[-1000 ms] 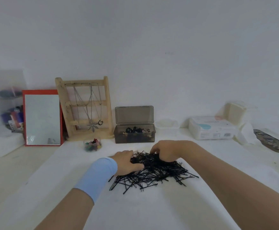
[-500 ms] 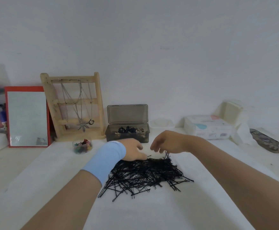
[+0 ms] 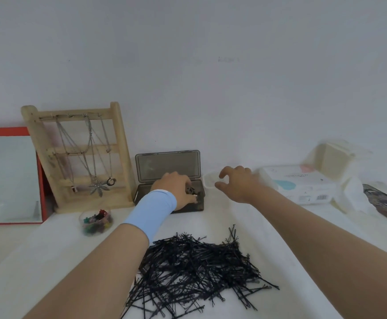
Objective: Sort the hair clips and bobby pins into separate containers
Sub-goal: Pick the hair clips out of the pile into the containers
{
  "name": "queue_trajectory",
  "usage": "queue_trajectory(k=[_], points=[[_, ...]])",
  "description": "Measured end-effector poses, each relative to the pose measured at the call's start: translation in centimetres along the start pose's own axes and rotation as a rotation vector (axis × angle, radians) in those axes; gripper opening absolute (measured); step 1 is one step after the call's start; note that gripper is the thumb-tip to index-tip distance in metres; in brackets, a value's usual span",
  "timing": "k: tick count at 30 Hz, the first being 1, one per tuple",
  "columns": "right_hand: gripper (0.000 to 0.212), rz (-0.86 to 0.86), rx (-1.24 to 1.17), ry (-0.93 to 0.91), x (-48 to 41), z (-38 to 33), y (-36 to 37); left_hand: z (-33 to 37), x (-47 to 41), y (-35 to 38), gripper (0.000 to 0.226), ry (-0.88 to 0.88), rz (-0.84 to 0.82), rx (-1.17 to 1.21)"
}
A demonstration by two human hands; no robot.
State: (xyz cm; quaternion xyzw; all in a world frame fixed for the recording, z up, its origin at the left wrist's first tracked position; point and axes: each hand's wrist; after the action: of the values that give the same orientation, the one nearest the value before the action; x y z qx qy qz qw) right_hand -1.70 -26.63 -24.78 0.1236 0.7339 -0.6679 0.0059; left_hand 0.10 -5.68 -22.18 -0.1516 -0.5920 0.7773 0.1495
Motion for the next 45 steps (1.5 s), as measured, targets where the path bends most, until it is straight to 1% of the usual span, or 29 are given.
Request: queue_trajectory(k=[4,7,9,10,12,13,15,16,18,20,21,23,26,28,32,33,36,39,42,43,45], points=[[0.036,0.096,-0.009,-0.017,-0.8,-0.1,0.7,-0.7,-0.4,0.4,0.054,0.025,0.038,0.086],[0.041,0.19,0.078,0.002,-0.5,-0.6,0.0,-1.6,-0.1,0.3,0.049,0.024,0.078,0.147],[0.043,0.277,0.013,0.003,0.3,-1.5,-0.9,-2.4,0.3,-0.1,0.041,0.031,0.138,0.211],[0.045,0.277,-0.08,-0.022,1.0,-2.2,-1.5,-3.1,0.7,-0.3,0.036,0.035,0.181,0.223],[0.051,0.175,-0.261,-0.114,2.4,-4.1,-2.4,-4.8,1.7,-0.7,0.029,0.013,0.269,0.226],[0.052,0.12,-0.299,-0.172,3.2,-5.3,-2.7,-5.8,2.4,-0.9,0.029,-0.022,0.299,0.221],[0.051,0.076,-0.282,-0.29,4.4,-7.7,-3.1,-8.0,3.8,-1.1,0.033,-0.124,0.315,0.181],[0.05,0.079,-0.264,-0.351,4.9,-9.1,-3.3,-9.1,4.5,-1.3,0.038,-0.185,0.29,0.137],[0.045,0.104,-0.219,-0.482,5.6,-11.8,-3.3,-11.5,6.1,-1.6,0.055,-0.302,0.167,0.05],[0.033,0.119,-0.14,-0.591,5.9,-14.3,-2.8,-13.6,7.5,-1.5,0.075,-0.374,0.035,-0.005],[0.028,0.113,-0.108,-0.63,5.9,-15.4,-2.5,-14.6,8.1,-1.3,0.08,-0.387,0.0,-0.014],[0.024,0.082,-0.075,-0.684,5.8,-17.2,-1.7,-16.3,9.0,-0.7,0.079,-0.376,-0.003,0.035],[0.031,0.048,-0.024,-0.719,5.2,-19.3,-0.6,-17.8,9.6,-0.8,0.075,-0.334,0.062,0.127],[0.035,0.037,0.019,-0.727,4.7,-20.2,0.2,-18.3,9.5,-1.3,0.08,-0.331,0.055,0.119],[0.04,0.0,0.13,-0.701,3.8,-21.5,1.6,-18.6,9.1,-2.4,0.097,-0.342,-0.038,0.077],[0.041,-0.021,0.147,-0.69,3.7,-21.6,1.9,-18.5,9.1,-2.7,0.097,-0.337,-0.045,0.066],[0.041,-0.041,0.154,-0.698,3.6,-21.3,2.4,-17.8,8.9,-3.5,0.081,-0.299,0.024,0.051],[0.034,0.049,0.027,-0.704,3.6,-20.1,1.8,-15.9,8.2,-4.0,0.068,-0.258,0.125,0.087],[0.027,0.19,-0.074,-0.626,3.5,-17.5,0.3,-12.7,6.9,-4.3,0.049,-0.121,0.257,0.204],[0.027,0.203,-0.087,-0.594,3.4,-16.4,-0.2,-11.6,6.4,-4.2,0.042,-0.068,0.283,0.243],[0.028,0.187,-0.087,-0.542,3.5,-13.7,-0.7,-9.2,5.5,-3.9,0.033,0.027,0.283,0.298]])
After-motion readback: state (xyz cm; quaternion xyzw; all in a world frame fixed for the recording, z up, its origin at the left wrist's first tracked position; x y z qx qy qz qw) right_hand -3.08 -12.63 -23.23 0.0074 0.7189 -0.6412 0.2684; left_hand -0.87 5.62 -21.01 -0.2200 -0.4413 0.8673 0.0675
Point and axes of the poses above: each hand's wrist, its own x-axis away from the middle knuckle, its own y-axis out of the palm, z = x × y, and after that the axes turned 7 degrees about x, right-handed
